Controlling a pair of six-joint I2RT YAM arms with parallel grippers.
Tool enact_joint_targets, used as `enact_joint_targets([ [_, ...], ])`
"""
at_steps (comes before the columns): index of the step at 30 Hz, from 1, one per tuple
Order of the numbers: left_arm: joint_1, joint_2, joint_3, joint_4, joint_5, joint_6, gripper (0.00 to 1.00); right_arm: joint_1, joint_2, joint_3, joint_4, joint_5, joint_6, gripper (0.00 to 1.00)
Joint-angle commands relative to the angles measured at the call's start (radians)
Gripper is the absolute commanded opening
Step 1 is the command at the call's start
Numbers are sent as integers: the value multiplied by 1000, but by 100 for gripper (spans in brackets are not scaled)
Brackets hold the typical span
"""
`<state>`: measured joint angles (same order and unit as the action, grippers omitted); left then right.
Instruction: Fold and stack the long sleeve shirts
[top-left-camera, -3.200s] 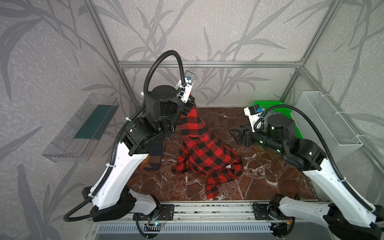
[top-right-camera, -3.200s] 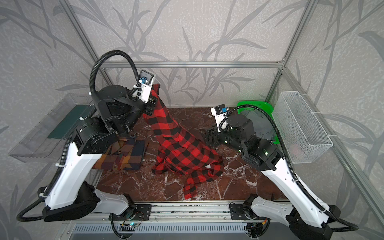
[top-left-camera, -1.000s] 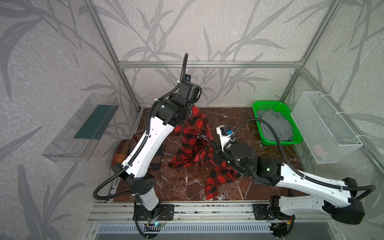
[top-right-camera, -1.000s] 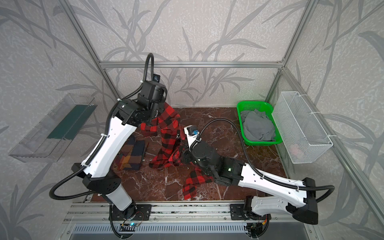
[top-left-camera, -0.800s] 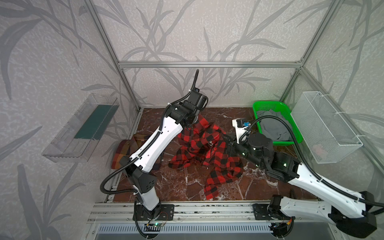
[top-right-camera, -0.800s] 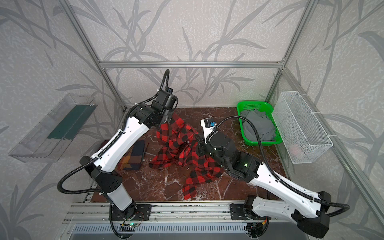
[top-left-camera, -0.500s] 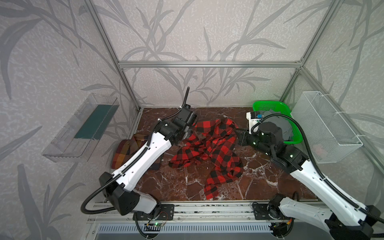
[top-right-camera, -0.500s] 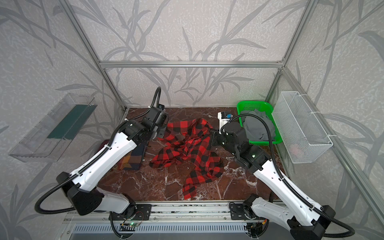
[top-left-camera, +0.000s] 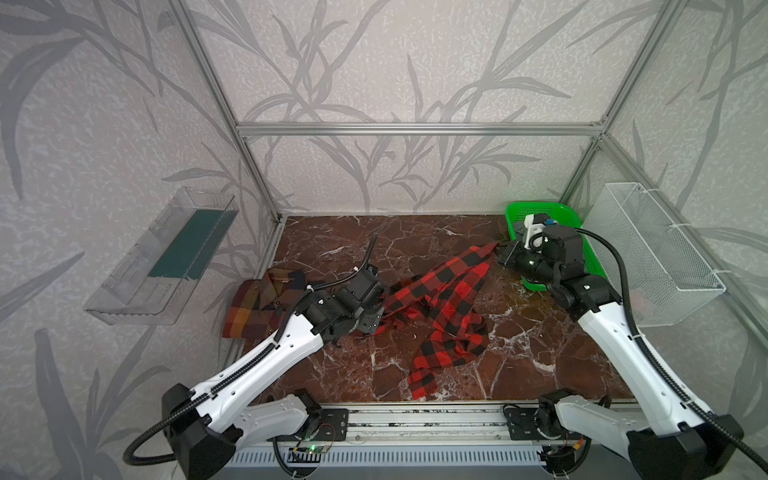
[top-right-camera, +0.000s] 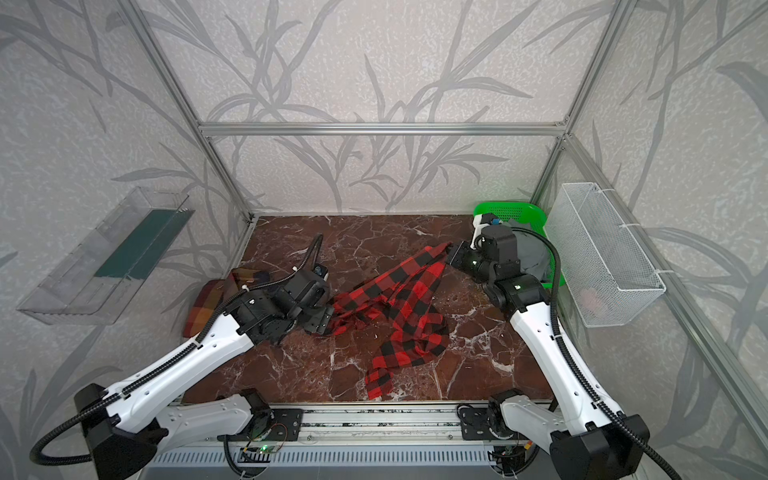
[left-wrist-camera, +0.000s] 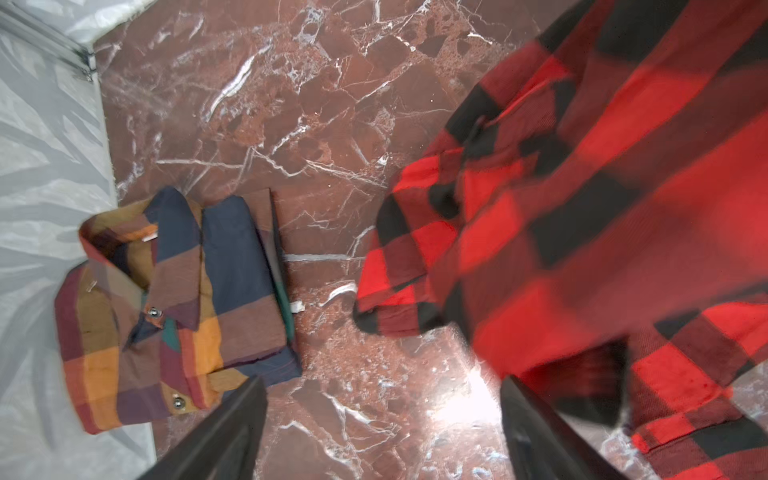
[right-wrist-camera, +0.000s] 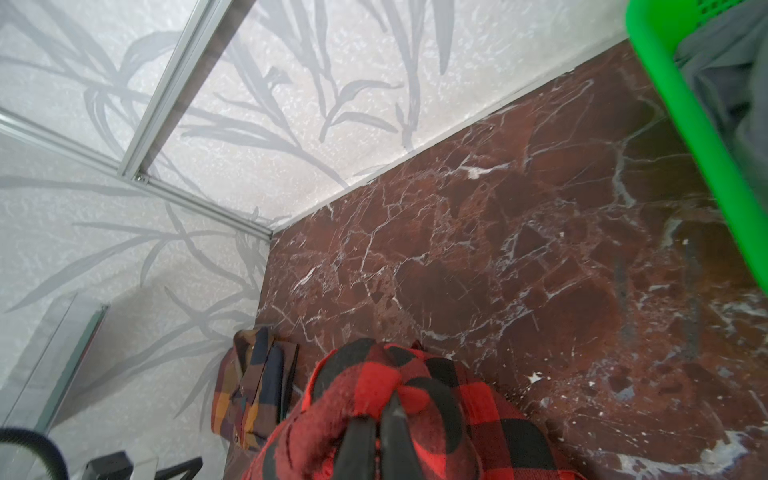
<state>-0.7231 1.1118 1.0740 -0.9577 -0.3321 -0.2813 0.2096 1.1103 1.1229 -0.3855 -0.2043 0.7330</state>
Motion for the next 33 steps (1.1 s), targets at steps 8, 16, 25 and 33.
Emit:
enact_joint_targets([
  [8, 7, -28, -166, 76, 141, -131, 99, -120, -43, -50, 34, 13, 87, 0],
  [16, 121, 150, -145, 249, 148, -105, 99, -121, -40, -36, 47, -28, 80, 0],
  [25, 248, 484, 54, 430, 416, -5, 97, -121, -65, -61, 65, -62, 77, 0],
  [33, 269, 680, 170, 407, 378, 93, 91, -120, -85, -49, 48, -72, 48, 0],
])
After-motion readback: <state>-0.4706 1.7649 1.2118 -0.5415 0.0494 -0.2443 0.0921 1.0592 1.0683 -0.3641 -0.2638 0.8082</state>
